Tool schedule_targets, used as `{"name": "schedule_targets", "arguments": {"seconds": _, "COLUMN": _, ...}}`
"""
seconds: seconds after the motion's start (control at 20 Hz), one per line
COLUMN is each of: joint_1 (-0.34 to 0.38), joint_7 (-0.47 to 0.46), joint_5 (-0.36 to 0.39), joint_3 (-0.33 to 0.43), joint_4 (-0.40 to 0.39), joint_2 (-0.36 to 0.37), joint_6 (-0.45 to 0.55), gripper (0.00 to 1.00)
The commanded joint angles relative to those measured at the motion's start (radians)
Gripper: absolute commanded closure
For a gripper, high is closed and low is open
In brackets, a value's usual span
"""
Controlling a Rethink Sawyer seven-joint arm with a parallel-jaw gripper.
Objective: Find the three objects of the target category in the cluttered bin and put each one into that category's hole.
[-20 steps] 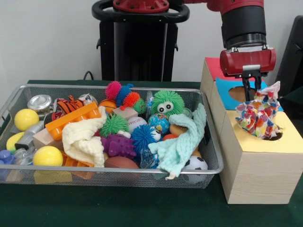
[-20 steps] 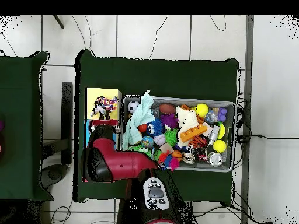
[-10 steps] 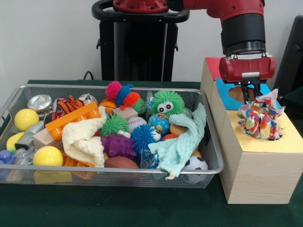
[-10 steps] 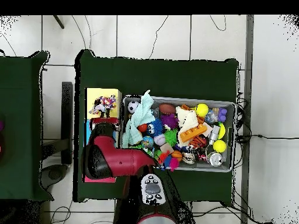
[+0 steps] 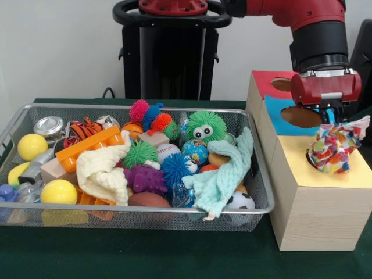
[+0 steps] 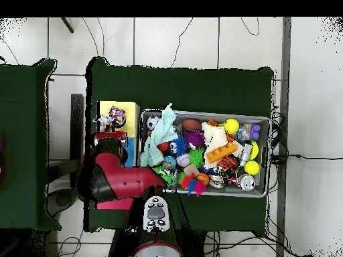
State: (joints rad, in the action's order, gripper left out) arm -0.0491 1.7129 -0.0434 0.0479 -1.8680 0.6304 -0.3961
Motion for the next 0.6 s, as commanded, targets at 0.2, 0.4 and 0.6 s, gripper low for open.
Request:
{"name": "schedule_targets", "arguments": {"seconds": 0.2, "joint_1": 0.023, "joint_7": 0.105, "joint_5": -0.031, "joint_3": -0.024, "joint_4": 0.115, "joint_2": -0.071, "joint_6": 0.103, "gripper": 1.00}}
{"name": "schedule_targets", "arguments": {"seconds": 0.4, "joint_1": 0.033, "joint_7": 0.056, "joint_5": -0.021, "joint_3": -0.069, "joint_4": 0.138, "joint_2": -0.110, "joint_6": 0.179, "gripper": 1.00}}
{"name": "schedule_targets", "arguments": {"seconds": 0.6, "joint_1": 0.021, "joint_7": -0.003, "joint_5": -0.014, "joint_3": -0.142, "joint_4": 0.176, "joint_2": -0.149, "joint_6": 0.321, "gripper": 1.00}}
